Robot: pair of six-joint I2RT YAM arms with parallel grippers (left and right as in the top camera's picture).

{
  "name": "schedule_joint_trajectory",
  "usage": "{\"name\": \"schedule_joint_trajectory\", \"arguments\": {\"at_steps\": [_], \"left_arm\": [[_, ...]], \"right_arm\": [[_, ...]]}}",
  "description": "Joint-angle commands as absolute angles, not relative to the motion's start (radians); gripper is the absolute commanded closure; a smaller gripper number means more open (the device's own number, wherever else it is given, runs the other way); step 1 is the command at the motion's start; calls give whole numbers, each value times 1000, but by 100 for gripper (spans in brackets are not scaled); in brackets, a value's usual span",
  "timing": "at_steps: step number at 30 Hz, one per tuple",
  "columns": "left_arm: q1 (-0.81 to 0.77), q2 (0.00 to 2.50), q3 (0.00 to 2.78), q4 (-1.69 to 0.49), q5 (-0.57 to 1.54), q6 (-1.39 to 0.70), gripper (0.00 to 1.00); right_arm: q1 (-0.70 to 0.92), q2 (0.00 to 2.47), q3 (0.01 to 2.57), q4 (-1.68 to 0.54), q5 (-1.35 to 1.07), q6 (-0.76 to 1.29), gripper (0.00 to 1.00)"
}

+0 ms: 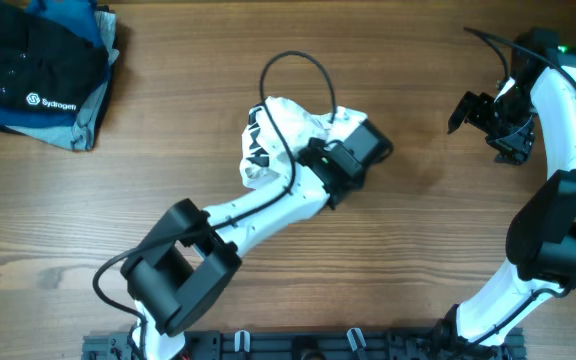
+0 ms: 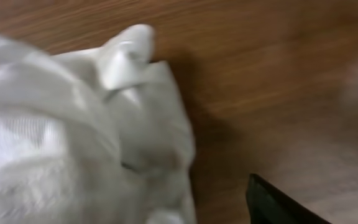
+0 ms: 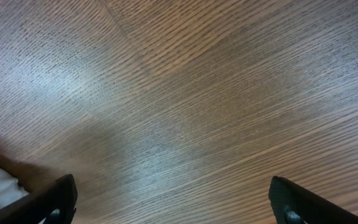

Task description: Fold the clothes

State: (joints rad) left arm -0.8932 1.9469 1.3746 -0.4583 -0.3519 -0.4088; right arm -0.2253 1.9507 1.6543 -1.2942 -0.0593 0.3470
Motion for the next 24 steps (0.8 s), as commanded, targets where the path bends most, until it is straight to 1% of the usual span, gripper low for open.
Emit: {"name": "schedule_joint_trajectory", "arguments": {"at_steps": [1,4,6,7,9,11,12,14,15,19,24], "left_arm": [[-940,1947,1453,-447,-369,-361,34],[-947,1947,1484,-448,-383,-361,34],[-947,1947,1500,-448,-384,-347,30],[-945,1947,1507,-448,-389,-343,30],[-944,1946,1512,-449,-423,-344,31],[-944,1945,1513,-454,-456,-344,39],[-944,1945,1513,-458,-474,-344,47],[-944,1942,1513,-476,-530,-348,88],[-943,1941,1513,-484,-565,-348,96],[-926,1924,1514,-520,-646,-382,96],[-863,1860,1514,-601,-631,-491,96]], "right_arm": [[-226,1937,1670,-1295,-71,341,0],[-226,1937,1670,-1295,-71,340,0],[-226,1937,1670,-1295,-71,340,0],[-226,1937,1670,-1295,-72,340,0],[-226,1937,1670,-1295,-71,340,0],[-226,1937,1670,-1295,-71,340,0],[-226,1937,1670,-1295,-71,340,0],[-226,1937,1670,-1295,-71,339,0],[-226,1937,1670,-1295,-71,335,0],[-226,1937,1670,-1293,-84,332,0],[-226,1937,1670,-1296,-86,331,0]]}}
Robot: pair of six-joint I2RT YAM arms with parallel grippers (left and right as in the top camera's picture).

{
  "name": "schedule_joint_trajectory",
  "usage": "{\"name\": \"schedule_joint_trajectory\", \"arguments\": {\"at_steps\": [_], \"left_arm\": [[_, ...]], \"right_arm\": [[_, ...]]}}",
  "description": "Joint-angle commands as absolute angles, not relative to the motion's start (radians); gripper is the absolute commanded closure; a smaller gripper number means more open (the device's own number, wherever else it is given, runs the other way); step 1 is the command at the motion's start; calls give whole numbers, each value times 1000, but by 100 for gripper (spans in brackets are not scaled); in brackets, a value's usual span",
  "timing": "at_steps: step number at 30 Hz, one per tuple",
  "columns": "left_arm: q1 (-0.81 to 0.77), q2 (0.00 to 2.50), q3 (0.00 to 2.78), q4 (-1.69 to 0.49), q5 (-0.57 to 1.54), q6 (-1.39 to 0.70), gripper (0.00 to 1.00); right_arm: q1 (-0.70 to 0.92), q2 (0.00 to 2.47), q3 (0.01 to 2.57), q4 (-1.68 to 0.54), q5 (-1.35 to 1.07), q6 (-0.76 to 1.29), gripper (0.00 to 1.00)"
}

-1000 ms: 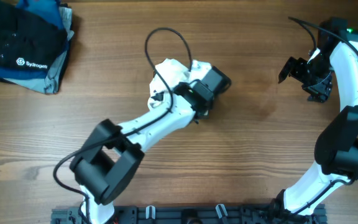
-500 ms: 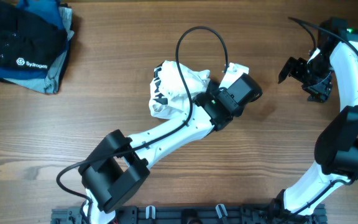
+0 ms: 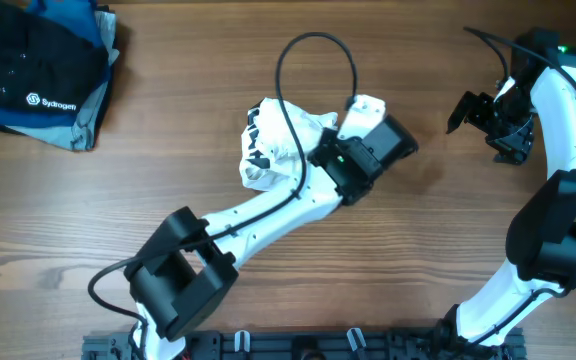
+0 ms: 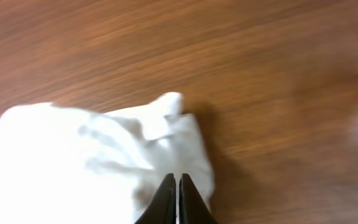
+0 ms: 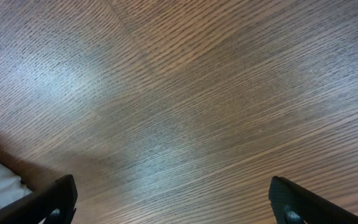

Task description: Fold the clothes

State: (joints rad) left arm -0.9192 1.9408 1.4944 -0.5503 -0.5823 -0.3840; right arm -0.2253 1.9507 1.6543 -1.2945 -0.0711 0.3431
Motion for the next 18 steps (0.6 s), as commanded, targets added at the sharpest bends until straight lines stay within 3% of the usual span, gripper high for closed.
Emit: {"name": "schedule_joint_trajectory", "arguments": {"at_steps": [1,5,11,18], "left_arm": [[-846,1843,1514,-633,-619,-522,96],[-767,1779,1514,-766,-559,-626,96],[-617,1720,1513,-1011,-290,-724,96],[-513,1724,1512,-1195,-37,-722,96]], "right_arm": [[-226,1937,1670,-1296,-86,328,0],[-222,1937,1670,-1295,-90,327,0],[-208,1937,1670,-1296,-90,321,0],[-204,1937,1670,-1297,-90,321,0]]}}
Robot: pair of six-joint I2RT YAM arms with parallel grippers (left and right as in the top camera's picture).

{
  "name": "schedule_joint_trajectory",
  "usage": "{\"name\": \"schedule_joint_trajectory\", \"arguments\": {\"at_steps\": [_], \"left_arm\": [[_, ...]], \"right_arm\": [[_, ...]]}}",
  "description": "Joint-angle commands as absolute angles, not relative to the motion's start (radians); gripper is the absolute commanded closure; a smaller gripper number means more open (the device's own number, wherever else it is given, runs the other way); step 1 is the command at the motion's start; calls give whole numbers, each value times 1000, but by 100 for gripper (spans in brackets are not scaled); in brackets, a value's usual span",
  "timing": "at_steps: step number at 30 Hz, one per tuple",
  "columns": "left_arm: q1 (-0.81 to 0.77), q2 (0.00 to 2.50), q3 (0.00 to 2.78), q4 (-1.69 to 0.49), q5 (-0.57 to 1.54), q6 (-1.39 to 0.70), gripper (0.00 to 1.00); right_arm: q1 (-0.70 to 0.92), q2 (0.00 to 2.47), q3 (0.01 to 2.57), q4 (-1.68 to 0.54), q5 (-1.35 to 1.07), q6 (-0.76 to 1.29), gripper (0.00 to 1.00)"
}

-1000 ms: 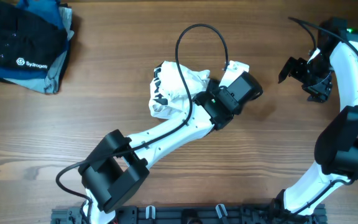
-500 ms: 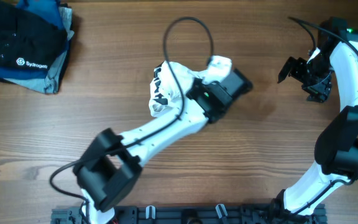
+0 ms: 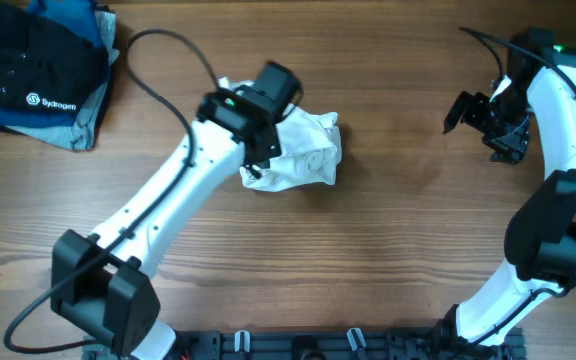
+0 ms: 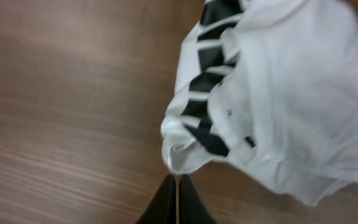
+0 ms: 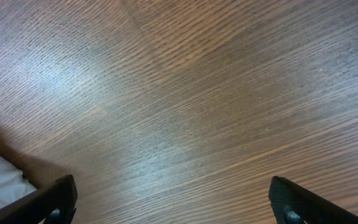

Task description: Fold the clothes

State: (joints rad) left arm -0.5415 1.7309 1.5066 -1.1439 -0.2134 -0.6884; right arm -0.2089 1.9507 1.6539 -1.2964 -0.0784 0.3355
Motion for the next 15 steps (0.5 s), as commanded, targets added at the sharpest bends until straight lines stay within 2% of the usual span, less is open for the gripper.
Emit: {"name": "schedule_joint_trajectory", "arguments": {"at_steps": [1,15], "left_arm": [[-506,1724,1512,-1215,-18,-714,96],[-497,1875,1505,-1207,203,-665,96]], "right_arm": [[-203,1937,1670,-1297,-90,321,0],[-203,1937,1670,-1299,-90,318,0]]}}
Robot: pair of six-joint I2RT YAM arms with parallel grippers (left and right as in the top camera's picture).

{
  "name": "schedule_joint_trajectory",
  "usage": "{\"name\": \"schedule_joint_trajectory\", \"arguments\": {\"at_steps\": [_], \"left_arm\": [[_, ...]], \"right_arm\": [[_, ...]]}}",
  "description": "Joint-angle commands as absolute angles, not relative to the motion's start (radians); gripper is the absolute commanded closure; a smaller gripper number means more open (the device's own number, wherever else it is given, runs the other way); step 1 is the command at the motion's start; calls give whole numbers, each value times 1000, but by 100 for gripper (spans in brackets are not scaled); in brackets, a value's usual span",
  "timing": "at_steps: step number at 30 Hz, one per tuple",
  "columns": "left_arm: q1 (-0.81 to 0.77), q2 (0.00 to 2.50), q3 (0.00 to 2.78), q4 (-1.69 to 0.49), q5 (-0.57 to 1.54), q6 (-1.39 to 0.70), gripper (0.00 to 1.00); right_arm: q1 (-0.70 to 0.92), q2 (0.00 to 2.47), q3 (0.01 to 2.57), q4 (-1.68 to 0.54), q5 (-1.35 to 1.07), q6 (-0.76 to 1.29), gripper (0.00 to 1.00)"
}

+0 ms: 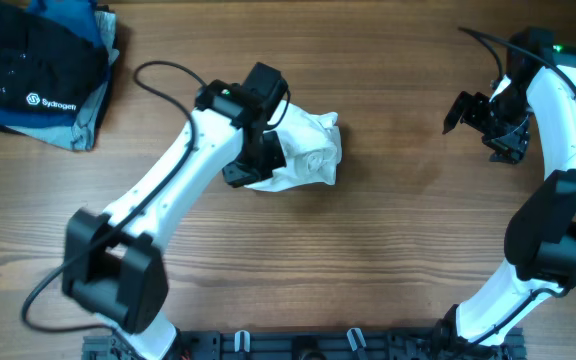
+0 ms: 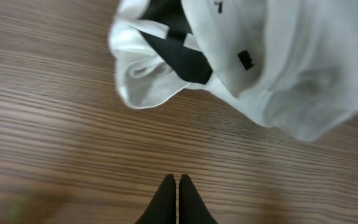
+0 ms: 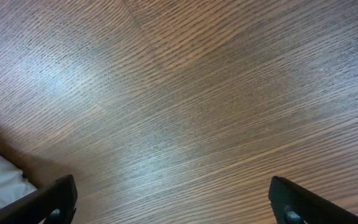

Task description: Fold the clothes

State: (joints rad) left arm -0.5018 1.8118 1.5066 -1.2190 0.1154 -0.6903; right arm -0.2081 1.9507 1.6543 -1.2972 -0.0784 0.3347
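A crumpled white garment [image 1: 306, 150] with black stripes lies in a heap at the table's middle. The left wrist view shows its striped edge [image 2: 166, 53] and white bulk above the fingers. My left gripper [image 1: 234, 178] is at the heap's near left edge. It is shut [image 2: 178, 185] over bare wood, with nothing between its fingers and a short gap to the cloth. My right gripper [image 1: 480, 128] hangs open at the far right, well away from the garment. Its fingertips [image 3: 64, 190] frame bare table, with a white scrap of the garment at the lower left.
A pile of dark blue and black clothes [image 1: 40, 70] with a white logo sits at the far left corner. The left arm's black cable [image 1: 168, 75] loops over the table beside the garment. The wooden table [image 1: 388, 260] runs under everything.
My left gripper, still shut, has moved from the garment's far left side to its near left edge, over bare wood. The garment and the right arm are unchanged.
My left gripper was first over the garment's right side. Then it was shut at a corner of the cloth drawn out to the right. Later the arm was at the left side, with the garment a tighter heap. Now the gripper is at the near left edge. The right gripper stayed open.
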Motion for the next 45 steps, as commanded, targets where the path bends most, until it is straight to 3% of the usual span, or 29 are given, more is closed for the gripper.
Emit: {"name": "schedule_joint_trajectory", "arguments": {"at_steps": [1,21,35,45], "left_arm": [[-497,1886,1505,-1200,216,-665,96],[-494,1942,1505,-937,159,-662,96],[-511,2022,1506,-599,132,-659,96],[-593,2018,1506,-587,57,-626,96]], "right_arm": [[-203,1937,1670,-1299,-90,317,0],[-203,1937,1670,-1292,-89,317,0],[-202,1937,1670,-1295,-89,316,0],[-202,1937,1670,-1295,-89,315,0]]}}
